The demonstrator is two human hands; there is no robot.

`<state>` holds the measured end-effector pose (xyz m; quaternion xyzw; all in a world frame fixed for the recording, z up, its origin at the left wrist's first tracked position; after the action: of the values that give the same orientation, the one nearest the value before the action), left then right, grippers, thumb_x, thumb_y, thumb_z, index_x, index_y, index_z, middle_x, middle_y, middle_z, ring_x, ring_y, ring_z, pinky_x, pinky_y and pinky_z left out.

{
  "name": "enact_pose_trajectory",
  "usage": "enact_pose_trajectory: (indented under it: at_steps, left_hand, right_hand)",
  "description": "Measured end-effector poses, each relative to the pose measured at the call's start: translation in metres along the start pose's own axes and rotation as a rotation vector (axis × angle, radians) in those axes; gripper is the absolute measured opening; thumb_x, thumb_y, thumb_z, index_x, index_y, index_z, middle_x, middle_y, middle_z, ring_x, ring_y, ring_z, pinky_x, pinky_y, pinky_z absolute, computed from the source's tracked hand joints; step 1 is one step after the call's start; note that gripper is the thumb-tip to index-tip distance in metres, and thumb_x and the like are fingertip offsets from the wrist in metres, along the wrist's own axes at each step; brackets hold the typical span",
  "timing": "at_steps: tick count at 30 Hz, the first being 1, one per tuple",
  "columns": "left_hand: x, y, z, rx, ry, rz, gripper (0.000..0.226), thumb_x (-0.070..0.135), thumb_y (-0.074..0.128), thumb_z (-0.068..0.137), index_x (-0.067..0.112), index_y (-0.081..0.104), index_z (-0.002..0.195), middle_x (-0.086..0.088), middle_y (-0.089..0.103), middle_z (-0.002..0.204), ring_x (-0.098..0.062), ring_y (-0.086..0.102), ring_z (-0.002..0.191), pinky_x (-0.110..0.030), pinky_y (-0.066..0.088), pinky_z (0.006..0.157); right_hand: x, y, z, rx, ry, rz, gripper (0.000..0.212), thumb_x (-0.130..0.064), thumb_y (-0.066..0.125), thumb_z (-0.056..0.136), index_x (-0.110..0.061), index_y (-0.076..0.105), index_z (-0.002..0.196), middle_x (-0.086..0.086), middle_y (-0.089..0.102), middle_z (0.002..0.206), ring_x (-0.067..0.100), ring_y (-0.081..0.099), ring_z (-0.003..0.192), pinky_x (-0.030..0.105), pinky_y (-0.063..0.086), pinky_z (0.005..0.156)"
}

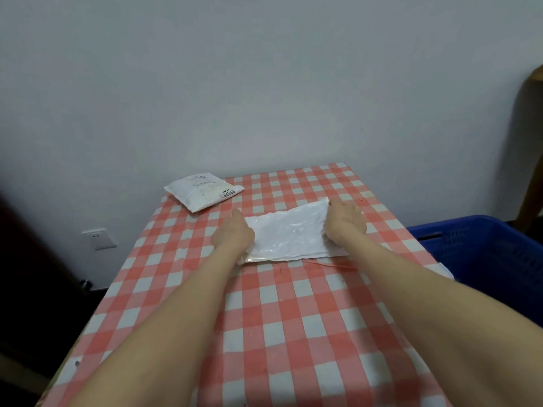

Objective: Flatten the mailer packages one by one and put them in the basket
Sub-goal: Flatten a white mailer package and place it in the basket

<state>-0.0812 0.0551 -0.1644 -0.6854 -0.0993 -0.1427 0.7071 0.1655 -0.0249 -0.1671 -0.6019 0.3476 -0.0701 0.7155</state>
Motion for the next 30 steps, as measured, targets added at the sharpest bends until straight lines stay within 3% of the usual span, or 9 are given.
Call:
enact_pose_trajectory:
  at_steps: [3, 5, 8, 11, 16, 26, 30]
  left_hand:
    - [0.013, -0.011, -0.004, 0.130, 0.131, 0.085, 0.050, 0.006, 0.040, 0.093, 0.013, 0.035, 0.142, -0.008, 0.032, 0.145, -0.026, 0.036, 0.130, -0.038, 0.040, 0.097]
    - [0.035, -0.011, -0.009, 0.171, 0.299, 0.089, 0.049, 0.006, 0.036, 0.095, 0.013, 0.035, 0.143, -0.005, 0.031, 0.149, -0.024, 0.033, 0.135, -0.038, 0.036, 0.104]
    - [0.058, 0.019, -0.015, -0.011, 0.472, 0.173, 0.051, 0.018, 0.027, 0.101, 0.015, 0.019, 0.151, -0.004, 0.015, 0.159, -0.024, 0.013, 0.146, -0.039, 0.016, 0.119]
    - [0.049, 0.049, -0.015, -0.190, 0.442, 0.228, 0.053, 0.033, 0.017, 0.102, 0.028, 0.004, 0.153, 0.000, 0.000, 0.161, -0.028, -0.001, 0.148, -0.044, 0.003, 0.120]
    - [0.043, 0.056, -0.012, -0.200, 0.407, 0.259, 0.052, 0.045, 0.013, 0.102, 0.036, 0.000, 0.152, 0.001, -0.006, 0.161, -0.029, -0.002, 0.147, -0.046, 0.000, 0.119]
    - [0.043, 0.059, -0.013, -0.262, 0.388, 0.311, 0.054, 0.047, 0.009, 0.101, 0.035, -0.004, 0.151, -0.001, -0.012, 0.160, -0.027, -0.007, 0.147, -0.046, -0.003, 0.119]
    - [0.045, 0.054, -0.013, -0.303, 0.365, 0.290, 0.053, 0.043, 0.010, 0.102, 0.032, -0.002, 0.152, -0.001, -0.011, 0.160, -0.027, -0.006, 0.148, -0.045, -0.001, 0.119]
  right_hand:
    - [-0.033, -0.005, -0.007, 0.087, -0.238, -0.075, 0.050, -0.029, 0.040, 0.101, -0.016, 0.027, 0.148, 0.009, 0.027, 0.152, 0.028, 0.025, 0.139, 0.039, 0.029, 0.111]
    - [-0.058, 0.007, -0.014, 0.006, -0.403, -0.127, 0.056, -0.036, 0.028, 0.102, -0.019, 0.013, 0.153, 0.007, 0.008, 0.161, 0.028, 0.003, 0.148, 0.042, 0.007, 0.120]
    - [-0.070, 0.036, -0.018, -0.168, -0.474, -0.264, 0.058, -0.040, 0.020, 0.101, -0.023, 0.007, 0.155, 0.009, -0.006, 0.161, 0.029, -0.016, 0.147, 0.048, -0.007, 0.119]
    - [-0.056, 0.054, -0.014, -0.247, -0.427, -0.360, 0.060, -0.053, 0.018, 0.098, -0.035, 0.005, 0.153, 0.010, -0.008, 0.161, 0.034, -0.018, 0.146, 0.051, -0.008, 0.118]
    - [-0.044, 0.060, -0.007, -0.263, -0.388, -0.361, 0.070, -0.074, 0.011, 0.090, -0.043, -0.001, 0.151, 0.008, -0.008, 0.161, 0.036, -0.015, 0.146, 0.050, -0.004, 0.119]
    - [-0.043, 0.061, -0.008, -0.369, -0.349, -0.318, 0.069, -0.073, 0.015, 0.090, -0.044, -0.003, 0.150, 0.004, -0.014, 0.161, 0.030, -0.021, 0.145, 0.054, -0.005, 0.117]
    - [-0.043, 0.054, -0.009, -0.355, -0.366, -0.149, 0.068, -0.068, 0.020, 0.093, -0.037, 0.005, 0.153, 0.005, -0.008, 0.162, 0.028, -0.016, 0.147, 0.052, -0.004, 0.117]
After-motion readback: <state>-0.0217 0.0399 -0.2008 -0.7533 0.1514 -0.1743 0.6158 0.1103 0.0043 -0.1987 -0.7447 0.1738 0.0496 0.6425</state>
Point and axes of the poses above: each hand's wrist, its own z-axis towards the middle knuckle, its own y-axis out of the palm, x = y × z, the point moved 9 cm from there along z, towards the middle knuckle
